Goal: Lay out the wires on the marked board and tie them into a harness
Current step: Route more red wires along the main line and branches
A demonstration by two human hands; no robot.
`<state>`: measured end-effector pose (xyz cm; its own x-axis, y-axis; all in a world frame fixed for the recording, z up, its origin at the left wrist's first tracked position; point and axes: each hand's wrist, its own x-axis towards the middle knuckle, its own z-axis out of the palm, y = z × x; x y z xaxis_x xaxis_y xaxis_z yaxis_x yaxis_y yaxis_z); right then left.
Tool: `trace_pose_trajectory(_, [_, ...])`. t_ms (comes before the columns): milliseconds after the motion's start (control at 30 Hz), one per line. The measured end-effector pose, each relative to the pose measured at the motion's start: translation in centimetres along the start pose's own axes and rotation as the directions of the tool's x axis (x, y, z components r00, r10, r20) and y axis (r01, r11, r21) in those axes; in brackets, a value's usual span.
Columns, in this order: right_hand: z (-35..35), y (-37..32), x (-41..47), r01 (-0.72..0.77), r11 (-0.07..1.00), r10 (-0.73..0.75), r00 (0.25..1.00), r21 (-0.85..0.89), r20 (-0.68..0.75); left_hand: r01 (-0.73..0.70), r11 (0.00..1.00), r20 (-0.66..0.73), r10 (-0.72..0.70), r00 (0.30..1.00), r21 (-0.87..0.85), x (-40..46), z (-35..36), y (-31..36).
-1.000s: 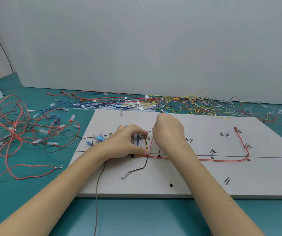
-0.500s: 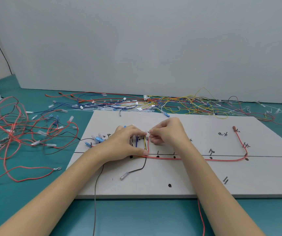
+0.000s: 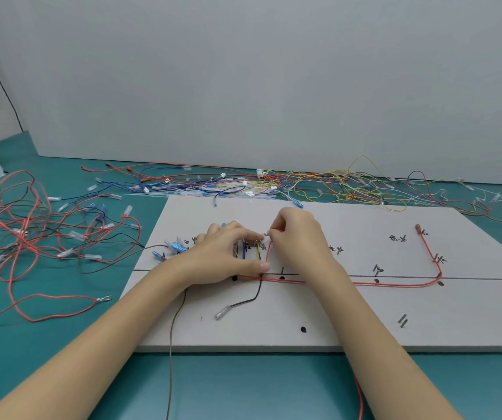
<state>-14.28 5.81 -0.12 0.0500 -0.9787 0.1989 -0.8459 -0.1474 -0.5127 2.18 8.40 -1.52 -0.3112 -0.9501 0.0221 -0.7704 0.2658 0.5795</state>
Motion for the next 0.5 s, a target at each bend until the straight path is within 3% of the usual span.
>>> trace_pose_trajectory(200, [0.1,0.9,0.3,-0.021,0.994,0.023,1.0,0.108,-0.01,0.011,1.0,0.017,-0.011,1.0,-0.003,-0.2,-0.1,0.1])
trace_pose_trajectory(333, [0.0,1.2,0.3,-0.067,0.965,0.066,0.998,0.254,0.013,0.024,0.995,0.015,-0.023,1.0,-0.092,-0.1,-0.2,0.2])
trace_pose_trajectory(500, [-0.2,1.4,0.5,-0.095,0.951,0.091,0.995,0.295,0.026,0.014,0.998,0.027,-0.012,1.0,-0.059,-0.1,-0.2,0.0])
